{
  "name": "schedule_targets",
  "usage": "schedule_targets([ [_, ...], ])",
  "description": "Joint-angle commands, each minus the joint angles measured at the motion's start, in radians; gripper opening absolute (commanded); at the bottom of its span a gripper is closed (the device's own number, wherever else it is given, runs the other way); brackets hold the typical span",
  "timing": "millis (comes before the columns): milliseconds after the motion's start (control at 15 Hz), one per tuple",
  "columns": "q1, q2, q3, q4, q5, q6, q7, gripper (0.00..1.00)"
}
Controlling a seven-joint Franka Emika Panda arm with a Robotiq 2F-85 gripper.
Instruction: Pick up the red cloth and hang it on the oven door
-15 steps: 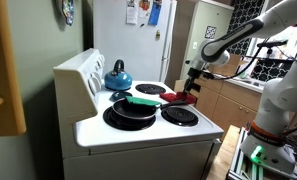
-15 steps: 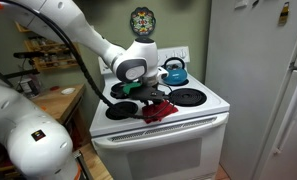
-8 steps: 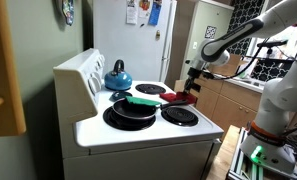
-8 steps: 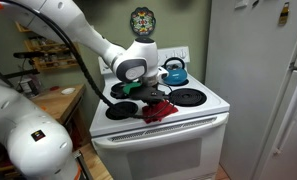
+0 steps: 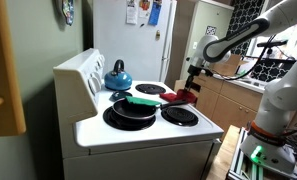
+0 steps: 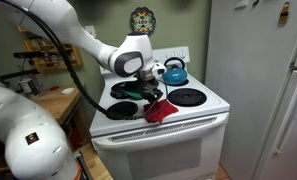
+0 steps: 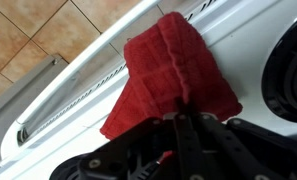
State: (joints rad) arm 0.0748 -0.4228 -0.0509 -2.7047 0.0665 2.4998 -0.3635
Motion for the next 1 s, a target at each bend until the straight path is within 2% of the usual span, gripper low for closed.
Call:
schedule_targets([
  [0, -0.080, -0.106, 0.101, -0.002, -0.101, -0.107, 0.272, 0.01],
  [200, -0.117, -0.181, 0.165, 0.028, -0.166, -0.239, 0.475, 0.01],
  [467, -0.156, -0.268, 0.236, 0.085, -0.228, -0.451, 0.684, 0.01],
  [667, -0.174, -0.309, 0.265, 0.142, -0.239, -0.616, 0.809, 0.01],
  [933, -0.196, -0.339, 0.274, 0.191, -0.252, -0.733, 0.905, 0.01],
])
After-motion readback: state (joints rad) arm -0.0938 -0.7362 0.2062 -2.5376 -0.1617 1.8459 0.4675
